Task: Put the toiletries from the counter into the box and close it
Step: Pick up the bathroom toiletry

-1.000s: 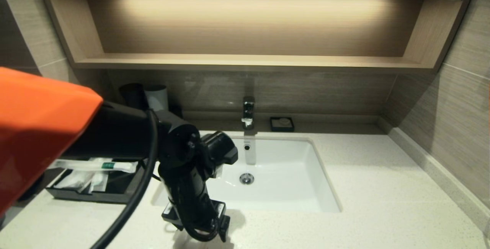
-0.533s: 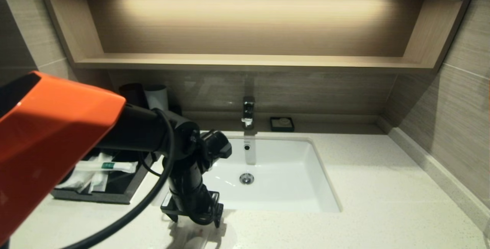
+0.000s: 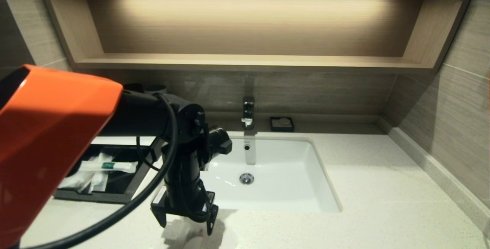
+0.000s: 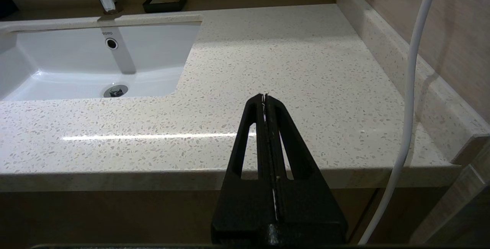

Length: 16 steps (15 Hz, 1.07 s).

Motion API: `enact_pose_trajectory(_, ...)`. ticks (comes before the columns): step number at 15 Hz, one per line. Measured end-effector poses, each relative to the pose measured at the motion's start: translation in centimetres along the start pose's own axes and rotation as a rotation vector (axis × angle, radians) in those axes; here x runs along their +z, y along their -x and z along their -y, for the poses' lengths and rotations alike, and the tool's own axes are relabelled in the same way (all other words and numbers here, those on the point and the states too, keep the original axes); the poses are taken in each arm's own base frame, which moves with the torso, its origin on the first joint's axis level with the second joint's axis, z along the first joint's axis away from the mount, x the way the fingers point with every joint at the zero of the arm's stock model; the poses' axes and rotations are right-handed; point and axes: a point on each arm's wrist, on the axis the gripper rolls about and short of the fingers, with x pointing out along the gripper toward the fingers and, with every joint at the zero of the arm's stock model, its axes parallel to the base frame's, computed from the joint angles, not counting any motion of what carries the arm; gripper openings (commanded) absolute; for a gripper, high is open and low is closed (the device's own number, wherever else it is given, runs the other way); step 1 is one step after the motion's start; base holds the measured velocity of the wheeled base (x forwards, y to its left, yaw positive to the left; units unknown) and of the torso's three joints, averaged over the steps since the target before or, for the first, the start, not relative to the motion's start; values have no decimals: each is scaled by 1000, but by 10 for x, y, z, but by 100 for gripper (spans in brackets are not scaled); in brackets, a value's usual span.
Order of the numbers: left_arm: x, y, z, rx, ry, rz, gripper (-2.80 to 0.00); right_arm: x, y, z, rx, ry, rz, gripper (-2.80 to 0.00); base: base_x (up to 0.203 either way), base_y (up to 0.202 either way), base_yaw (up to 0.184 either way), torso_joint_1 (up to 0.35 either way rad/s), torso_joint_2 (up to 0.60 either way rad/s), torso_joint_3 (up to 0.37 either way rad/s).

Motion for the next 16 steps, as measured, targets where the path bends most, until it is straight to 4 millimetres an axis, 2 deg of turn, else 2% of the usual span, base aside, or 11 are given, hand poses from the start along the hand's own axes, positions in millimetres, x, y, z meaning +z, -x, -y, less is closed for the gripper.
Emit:
enact_pose_trajectory(6,12,-15,6,-20,-1,40,0,0,0,0,0,0,0,-280,0,0,0,0,0,0)
enact_pose_trajectory(16,6,-21,6,-1,2,-3,0,0,0,0,0,0,0,-280,0,0,0,0,0,0)
